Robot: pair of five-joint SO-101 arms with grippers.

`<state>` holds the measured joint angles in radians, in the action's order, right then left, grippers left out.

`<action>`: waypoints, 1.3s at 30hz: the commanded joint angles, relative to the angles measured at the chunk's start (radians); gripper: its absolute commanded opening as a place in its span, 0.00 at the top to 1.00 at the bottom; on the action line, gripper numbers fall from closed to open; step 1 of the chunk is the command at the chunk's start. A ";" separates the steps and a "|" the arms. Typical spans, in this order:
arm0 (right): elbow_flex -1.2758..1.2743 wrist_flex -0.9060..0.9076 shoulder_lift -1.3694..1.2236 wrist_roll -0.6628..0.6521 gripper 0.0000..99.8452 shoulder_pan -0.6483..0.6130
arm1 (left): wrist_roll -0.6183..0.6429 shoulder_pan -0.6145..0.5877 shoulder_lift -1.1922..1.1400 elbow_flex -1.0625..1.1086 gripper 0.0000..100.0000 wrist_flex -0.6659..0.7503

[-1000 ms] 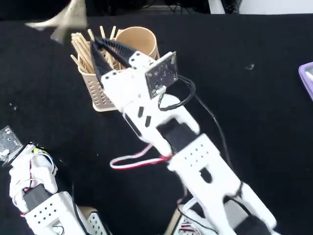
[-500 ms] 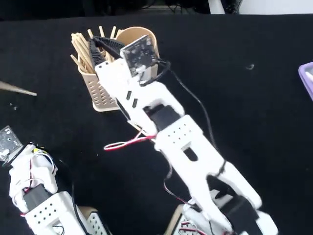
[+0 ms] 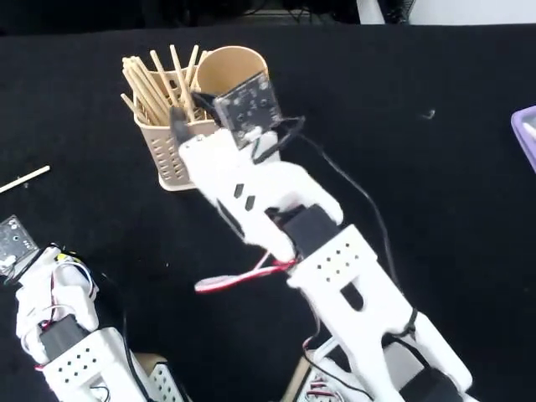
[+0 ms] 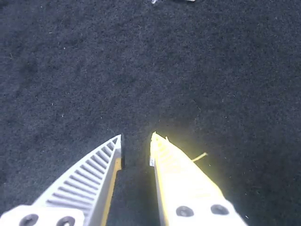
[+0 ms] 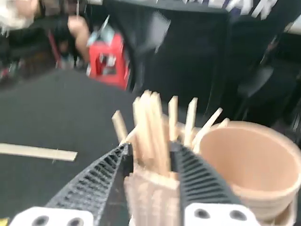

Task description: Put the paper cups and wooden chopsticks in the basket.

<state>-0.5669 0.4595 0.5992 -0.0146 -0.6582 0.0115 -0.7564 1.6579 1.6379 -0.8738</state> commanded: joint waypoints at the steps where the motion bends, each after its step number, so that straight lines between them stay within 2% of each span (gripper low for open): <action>1: 0.005 0.146 0.077 0.011 0.79 -0.055 | 0.009 -0.005 0.011 -0.038 0.89 0.018; 8: -0.004 0.201 0.111 0.011 0.79 -0.072 | 0.009 -0.007 0.011 -0.038 0.89 0.017; 11: -0.039 0.288 0.117 0.011 0.79 -0.072 | -0.005 -0.024 0.009 -0.062 0.88 -0.006; 14: -0.058 0.417 0.117 0.005 0.78 -0.064 | -0.049 -0.054 0.000 -0.148 0.84 -0.052; 18: -0.070 0.617 0.111 0.002 0.79 -0.048 | -0.063 -0.082 -0.002 -0.222 0.83 -0.051; 20: -0.113 0.654 0.117 -0.006 0.79 -0.044 | -0.109 -0.082 -0.006 -0.265 0.83 -0.051; 23: -0.214 0.647 0.117 -0.084 0.79 -0.048 | -0.150 -0.082 -0.084 -0.371 0.83 -0.051; 27: -0.384 0.508 0.119 -0.103 0.79 -0.049 | -0.160 -0.122 -0.364 -0.645 0.83 -0.052; 31: -0.532 0.339 0.119 -0.101 0.79 -0.051 | -0.166 -0.196 -0.809 -1.059 0.83 -0.094; 36: -0.636 0.236 0.111 -0.100 0.79 -0.049 | -0.327 -0.185 -1.424 -1.641 0.83 -0.358; 39: -0.645 0.236 0.111 -0.100 0.79 -0.049 | -0.493 -0.150 -1.755 -1.974 0.83 -0.526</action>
<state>-1.2114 0.7219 0.6805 -0.1036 -0.7181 -0.2969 -0.9452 0.3828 0.2002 -1.2052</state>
